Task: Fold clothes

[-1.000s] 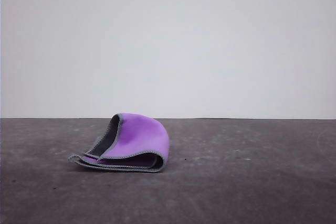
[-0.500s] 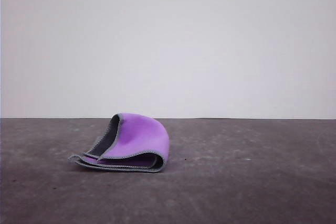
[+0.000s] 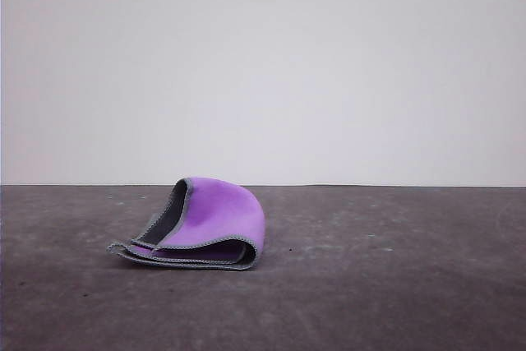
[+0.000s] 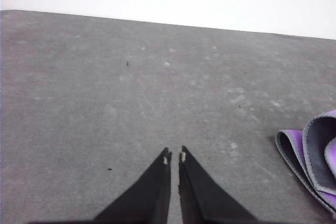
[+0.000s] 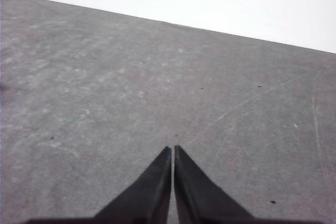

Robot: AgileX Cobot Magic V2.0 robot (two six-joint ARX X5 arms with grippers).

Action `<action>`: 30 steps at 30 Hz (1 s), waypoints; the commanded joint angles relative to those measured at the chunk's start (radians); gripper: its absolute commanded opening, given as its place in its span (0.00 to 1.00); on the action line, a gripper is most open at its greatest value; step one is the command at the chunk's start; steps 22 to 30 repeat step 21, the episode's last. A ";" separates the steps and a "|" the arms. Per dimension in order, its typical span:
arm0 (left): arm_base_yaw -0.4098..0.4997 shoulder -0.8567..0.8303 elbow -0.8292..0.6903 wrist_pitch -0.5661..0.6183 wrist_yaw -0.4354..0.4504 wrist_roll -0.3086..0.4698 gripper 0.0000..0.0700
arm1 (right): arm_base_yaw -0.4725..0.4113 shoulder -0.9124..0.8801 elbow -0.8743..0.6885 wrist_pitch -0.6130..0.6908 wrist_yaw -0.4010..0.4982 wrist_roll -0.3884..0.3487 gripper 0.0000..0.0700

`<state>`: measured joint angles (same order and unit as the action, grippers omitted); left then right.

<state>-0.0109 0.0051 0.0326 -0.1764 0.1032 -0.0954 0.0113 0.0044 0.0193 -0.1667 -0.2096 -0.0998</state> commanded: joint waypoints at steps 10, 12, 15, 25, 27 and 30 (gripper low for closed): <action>-0.002 -0.002 -0.018 -0.010 0.001 -0.003 0.02 | -0.001 -0.001 -0.008 0.010 0.000 0.010 0.01; -0.002 -0.002 -0.018 -0.009 0.002 -0.003 0.02 | -0.001 -0.001 -0.008 0.010 0.000 0.010 0.01; -0.002 -0.002 -0.018 -0.009 0.001 -0.003 0.02 | -0.001 -0.001 -0.008 0.010 0.000 0.010 0.01; -0.002 -0.002 -0.018 -0.009 0.001 -0.003 0.02 | -0.001 -0.001 -0.008 0.010 0.000 0.010 0.01; -0.002 -0.002 -0.018 -0.009 0.001 -0.003 0.02 | -0.001 -0.001 -0.008 0.010 0.000 0.010 0.01; -0.002 -0.002 -0.018 -0.009 0.001 -0.003 0.02 | -0.001 -0.001 -0.008 0.010 0.000 0.010 0.01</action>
